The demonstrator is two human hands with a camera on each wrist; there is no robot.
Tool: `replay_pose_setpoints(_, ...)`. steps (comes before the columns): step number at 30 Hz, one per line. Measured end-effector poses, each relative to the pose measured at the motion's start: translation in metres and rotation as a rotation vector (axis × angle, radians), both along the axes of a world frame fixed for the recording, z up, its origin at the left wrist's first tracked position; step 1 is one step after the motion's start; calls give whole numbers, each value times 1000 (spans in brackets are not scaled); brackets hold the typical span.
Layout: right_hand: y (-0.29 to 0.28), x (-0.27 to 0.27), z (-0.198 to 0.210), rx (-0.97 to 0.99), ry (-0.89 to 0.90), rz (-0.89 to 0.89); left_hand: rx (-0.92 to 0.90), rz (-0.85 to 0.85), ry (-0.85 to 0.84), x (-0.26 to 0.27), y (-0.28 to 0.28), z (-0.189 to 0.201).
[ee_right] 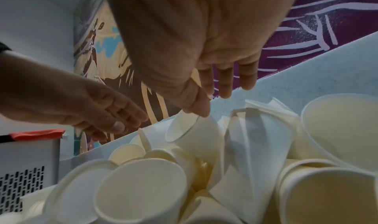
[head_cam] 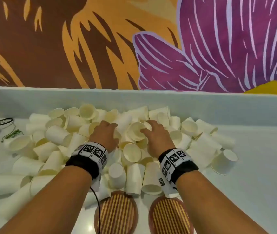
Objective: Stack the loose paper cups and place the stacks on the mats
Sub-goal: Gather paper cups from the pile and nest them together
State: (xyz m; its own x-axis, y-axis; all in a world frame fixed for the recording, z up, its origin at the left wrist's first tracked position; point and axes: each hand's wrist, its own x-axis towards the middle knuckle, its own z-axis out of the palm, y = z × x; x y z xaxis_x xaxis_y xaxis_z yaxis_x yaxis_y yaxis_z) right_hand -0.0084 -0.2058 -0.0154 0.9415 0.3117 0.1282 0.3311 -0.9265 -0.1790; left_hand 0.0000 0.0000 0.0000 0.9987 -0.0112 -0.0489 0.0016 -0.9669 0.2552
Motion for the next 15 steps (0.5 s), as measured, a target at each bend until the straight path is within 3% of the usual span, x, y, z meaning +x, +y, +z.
replay_pose_setpoints(7, 14, 17, -9, -52, 9, 17, 40, -54, 75, 45, -9, -5)
replay_pose_setpoints(15, 28, 35, -21, -90, 27, 18, -9, 28, 82, 59, -15, -23)
